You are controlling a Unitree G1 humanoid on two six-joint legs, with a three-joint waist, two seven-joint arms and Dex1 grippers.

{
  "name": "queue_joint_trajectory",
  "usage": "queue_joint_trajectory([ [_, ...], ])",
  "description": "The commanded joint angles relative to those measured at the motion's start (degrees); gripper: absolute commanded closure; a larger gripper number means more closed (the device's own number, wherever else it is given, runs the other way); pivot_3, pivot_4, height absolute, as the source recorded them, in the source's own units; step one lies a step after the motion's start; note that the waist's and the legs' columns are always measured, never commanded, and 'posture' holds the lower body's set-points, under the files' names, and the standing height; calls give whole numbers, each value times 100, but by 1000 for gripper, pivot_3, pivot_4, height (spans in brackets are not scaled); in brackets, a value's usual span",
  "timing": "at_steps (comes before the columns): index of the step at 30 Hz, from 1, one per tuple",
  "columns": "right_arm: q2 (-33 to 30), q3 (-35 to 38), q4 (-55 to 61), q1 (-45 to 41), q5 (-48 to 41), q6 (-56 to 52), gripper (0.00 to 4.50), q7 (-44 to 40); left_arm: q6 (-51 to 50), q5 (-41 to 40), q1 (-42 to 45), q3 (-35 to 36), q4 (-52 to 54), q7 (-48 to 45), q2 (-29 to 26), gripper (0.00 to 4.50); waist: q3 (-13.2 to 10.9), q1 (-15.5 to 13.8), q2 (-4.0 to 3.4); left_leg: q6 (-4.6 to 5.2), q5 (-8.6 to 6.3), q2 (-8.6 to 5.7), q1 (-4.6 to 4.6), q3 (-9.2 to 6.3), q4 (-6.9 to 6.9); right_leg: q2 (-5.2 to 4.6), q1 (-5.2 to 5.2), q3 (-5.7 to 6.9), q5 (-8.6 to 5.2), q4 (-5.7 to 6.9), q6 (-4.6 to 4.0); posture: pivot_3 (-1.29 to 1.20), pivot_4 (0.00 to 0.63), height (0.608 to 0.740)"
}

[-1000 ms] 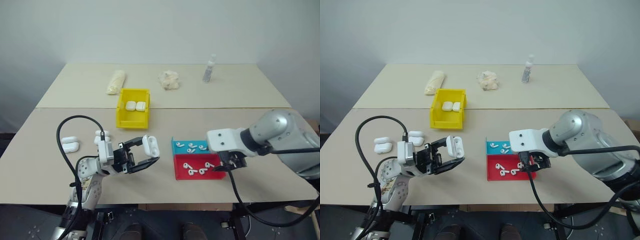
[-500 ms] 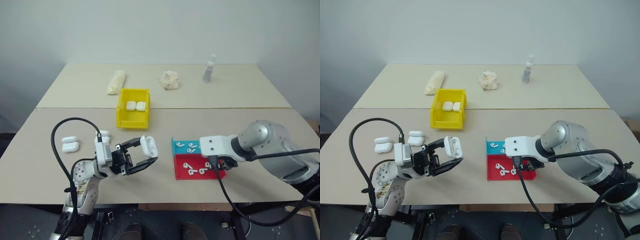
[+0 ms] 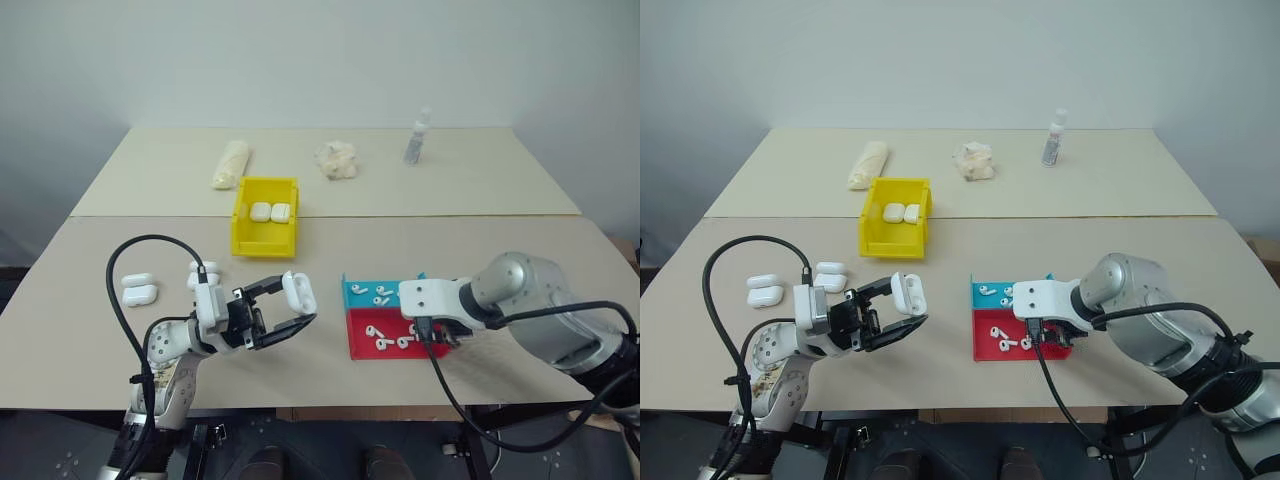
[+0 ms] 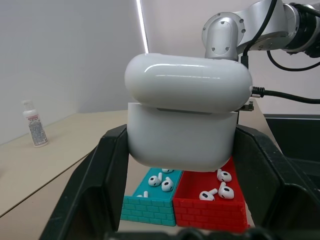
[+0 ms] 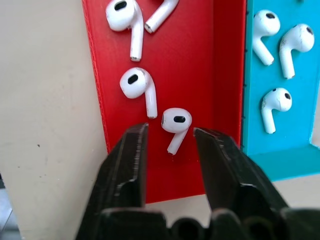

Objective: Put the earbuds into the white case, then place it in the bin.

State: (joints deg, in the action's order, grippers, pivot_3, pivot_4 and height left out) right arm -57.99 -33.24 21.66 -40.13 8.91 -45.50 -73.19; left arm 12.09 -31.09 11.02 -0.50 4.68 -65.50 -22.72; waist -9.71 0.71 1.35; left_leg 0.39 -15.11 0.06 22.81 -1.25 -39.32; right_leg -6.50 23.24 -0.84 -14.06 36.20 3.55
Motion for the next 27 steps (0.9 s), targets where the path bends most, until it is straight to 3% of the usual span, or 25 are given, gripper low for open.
queue_joint_trajectory([
  [1,13,38,15,0,129,199,2562,3,-25,11,-25,47,272,78,-51,1710,0,1,0,0,0,0,0,0,0,0,0,0,0,0,0,0,150,740],
  [27,289,44,-298,118,562,536,2562,20,3,178,-78,19,258,153,-43,1710,0,2,0,0,0,0,0,-1,0,1,0,0,0,0,0,0,150,740],
])
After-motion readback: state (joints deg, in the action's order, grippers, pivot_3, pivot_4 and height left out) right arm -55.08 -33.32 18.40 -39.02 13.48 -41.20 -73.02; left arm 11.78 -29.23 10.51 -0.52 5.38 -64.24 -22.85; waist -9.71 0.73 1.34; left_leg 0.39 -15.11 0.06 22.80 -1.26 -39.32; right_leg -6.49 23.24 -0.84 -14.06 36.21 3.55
